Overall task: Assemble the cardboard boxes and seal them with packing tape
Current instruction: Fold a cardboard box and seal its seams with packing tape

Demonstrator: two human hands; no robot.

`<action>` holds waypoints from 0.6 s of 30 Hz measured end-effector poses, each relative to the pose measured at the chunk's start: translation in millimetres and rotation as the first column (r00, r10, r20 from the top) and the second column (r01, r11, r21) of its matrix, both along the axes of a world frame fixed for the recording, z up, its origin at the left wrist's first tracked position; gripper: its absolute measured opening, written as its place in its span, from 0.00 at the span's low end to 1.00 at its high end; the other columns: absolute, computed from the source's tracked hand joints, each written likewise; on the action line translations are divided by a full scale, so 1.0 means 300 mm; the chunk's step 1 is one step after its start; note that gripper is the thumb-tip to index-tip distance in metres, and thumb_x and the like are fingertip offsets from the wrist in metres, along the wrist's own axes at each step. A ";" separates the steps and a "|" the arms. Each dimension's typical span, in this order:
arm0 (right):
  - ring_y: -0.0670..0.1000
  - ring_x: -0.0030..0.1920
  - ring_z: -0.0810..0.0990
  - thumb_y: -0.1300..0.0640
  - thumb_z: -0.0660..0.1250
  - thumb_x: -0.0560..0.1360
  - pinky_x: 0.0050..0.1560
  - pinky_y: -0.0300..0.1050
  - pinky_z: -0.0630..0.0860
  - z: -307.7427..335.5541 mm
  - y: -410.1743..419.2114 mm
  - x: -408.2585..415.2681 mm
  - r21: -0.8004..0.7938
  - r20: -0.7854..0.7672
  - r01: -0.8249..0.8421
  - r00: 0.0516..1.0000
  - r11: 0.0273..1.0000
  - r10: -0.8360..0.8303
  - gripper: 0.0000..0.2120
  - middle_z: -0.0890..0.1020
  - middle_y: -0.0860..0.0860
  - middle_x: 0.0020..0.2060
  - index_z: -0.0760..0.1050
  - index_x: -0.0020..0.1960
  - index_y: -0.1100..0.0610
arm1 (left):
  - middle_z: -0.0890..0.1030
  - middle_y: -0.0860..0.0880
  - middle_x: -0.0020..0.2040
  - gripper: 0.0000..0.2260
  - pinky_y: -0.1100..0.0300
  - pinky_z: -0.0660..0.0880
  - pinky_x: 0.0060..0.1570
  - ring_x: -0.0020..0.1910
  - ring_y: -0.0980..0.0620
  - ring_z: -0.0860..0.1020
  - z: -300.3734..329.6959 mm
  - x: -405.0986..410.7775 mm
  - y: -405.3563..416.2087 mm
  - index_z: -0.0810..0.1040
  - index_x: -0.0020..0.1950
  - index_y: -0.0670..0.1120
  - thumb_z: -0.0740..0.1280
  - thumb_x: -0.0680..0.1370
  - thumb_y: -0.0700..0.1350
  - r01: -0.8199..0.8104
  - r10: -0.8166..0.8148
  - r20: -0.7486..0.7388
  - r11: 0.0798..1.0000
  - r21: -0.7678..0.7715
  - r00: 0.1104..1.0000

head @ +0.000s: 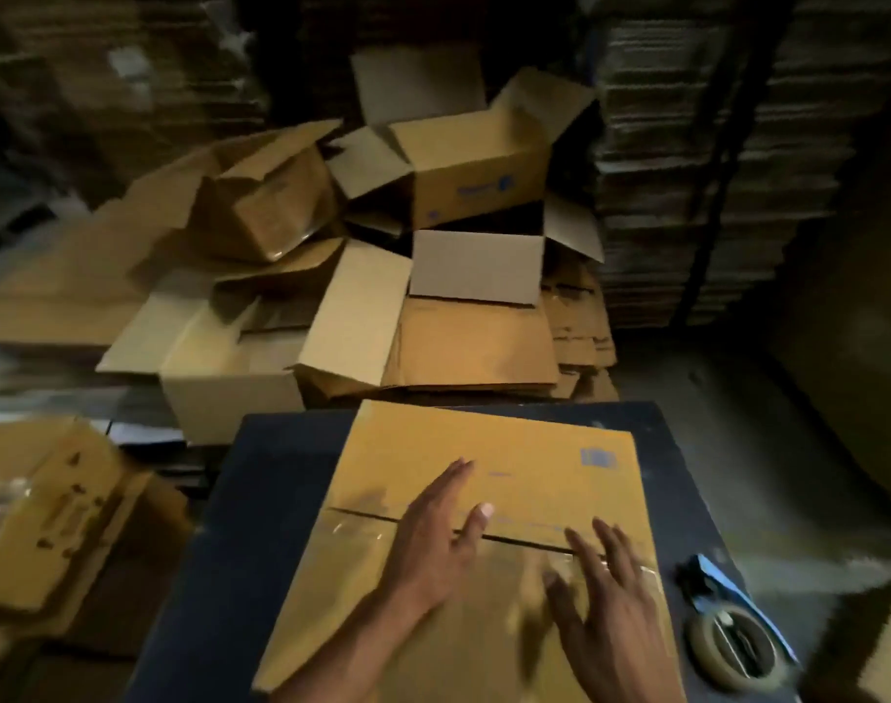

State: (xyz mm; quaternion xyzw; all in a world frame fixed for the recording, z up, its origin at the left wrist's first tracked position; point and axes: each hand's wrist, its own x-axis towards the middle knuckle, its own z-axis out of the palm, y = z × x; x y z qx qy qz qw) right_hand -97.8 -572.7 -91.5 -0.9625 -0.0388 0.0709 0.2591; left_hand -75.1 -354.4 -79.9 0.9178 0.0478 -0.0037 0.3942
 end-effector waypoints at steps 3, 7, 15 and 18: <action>0.53 0.82 0.57 0.28 0.50 0.74 0.75 0.55 0.66 -0.014 0.269 -0.008 -0.016 0.041 -0.239 0.970 0.971 0.239 0.34 0.64 0.47 0.80 0.74 0.73 0.41 | 0.68 0.61 0.73 0.22 0.60 0.68 0.72 0.72 0.60 0.69 -0.033 -0.115 0.301 0.66 0.79 0.57 0.62 0.85 0.52 -0.254 0.259 0.012 0.953 -0.168 0.966; 0.51 0.82 0.56 0.40 0.58 0.80 0.76 0.56 0.65 -0.049 0.587 0.011 -0.077 0.062 -0.508 0.856 0.858 0.513 0.20 0.62 0.44 0.80 0.77 0.69 0.38 | 0.77 0.53 0.71 0.17 0.61 0.73 0.64 0.66 0.60 0.75 -0.177 -0.242 0.602 0.72 0.73 0.59 0.64 0.85 0.50 -0.446 0.433 -0.128 0.797 -0.408 0.892; 0.44 0.82 0.37 0.36 0.46 0.83 0.80 0.60 0.53 -0.139 0.855 0.073 -0.297 0.028 -0.523 0.832 0.799 0.555 0.28 0.47 0.42 0.82 0.63 0.80 0.42 | 0.78 0.62 0.69 0.12 0.57 0.67 0.76 0.69 0.68 0.73 -0.388 -0.286 0.679 0.76 0.67 0.63 0.62 0.84 0.59 -0.482 0.461 -0.263 0.461 -0.745 0.847; 0.44 0.82 0.40 0.33 0.47 0.82 0.80 0.64 0.53 -0.146 0.863 0.076 -0.281 0.047 -0.449 0.876 0.848 0.480 0.32 0.50 0.43 0.83 0.60 0.82 0.44 | 0.76 0.59 0.73 0.21 0.65 0.64 0.75 0.73 0.66 0.70 -0.359 -0.238 0.674 0.74 0.72 0.57 0.60 0.83 0.63 -0.386 0.373 -0.238 0.397 -0.833 0.897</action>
